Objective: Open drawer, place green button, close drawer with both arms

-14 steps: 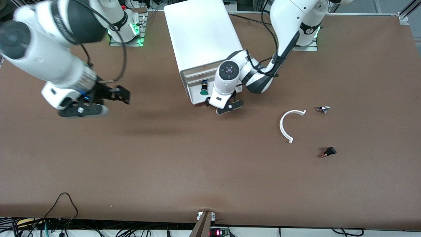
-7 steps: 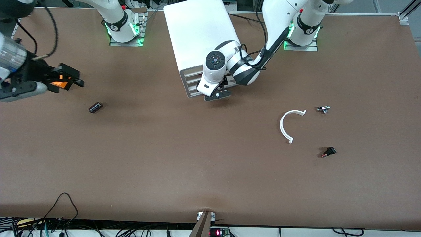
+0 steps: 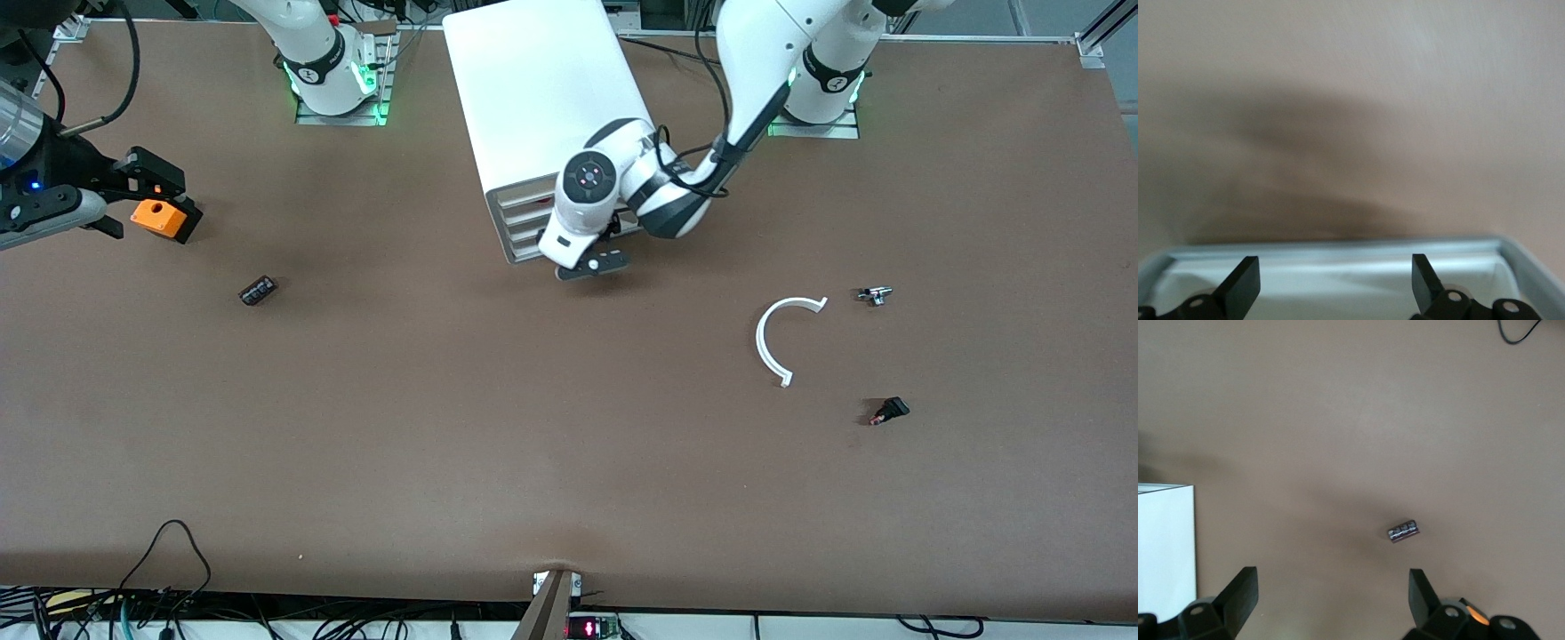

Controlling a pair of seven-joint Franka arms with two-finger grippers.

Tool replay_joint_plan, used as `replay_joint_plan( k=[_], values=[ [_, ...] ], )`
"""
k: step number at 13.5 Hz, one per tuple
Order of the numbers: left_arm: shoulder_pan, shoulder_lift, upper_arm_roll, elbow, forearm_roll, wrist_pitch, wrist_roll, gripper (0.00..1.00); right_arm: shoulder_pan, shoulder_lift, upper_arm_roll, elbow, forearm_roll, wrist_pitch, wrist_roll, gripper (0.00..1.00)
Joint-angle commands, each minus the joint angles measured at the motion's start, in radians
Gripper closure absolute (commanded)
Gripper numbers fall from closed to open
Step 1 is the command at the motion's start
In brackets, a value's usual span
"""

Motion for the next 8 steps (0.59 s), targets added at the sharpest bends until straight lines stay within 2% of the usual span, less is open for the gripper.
replay_joint_plan(
  k=[1,3,8],
  values=[
    [0.082,-0.018,-0.016,0.122,-0.009,-0.159,0.070,0.00,-0.023,-0.027,0.024,-0.029,-0.020,0.034,-0.036,0.00],
    [0.143,-0.037,-0.013,0.161,-0.007,-0.218,0.133,0.00,-0.020,-0.008,0.024,0.004,-0.020,0.028,-0.036,0.00],
    [0.286,-0.132,-0.007,0.160,-0.001,-0.336,0.314,0.00,-0.017,0.024,0.027,0.079,-0.035,-0.003,-0.033,0.00]
  ],
)
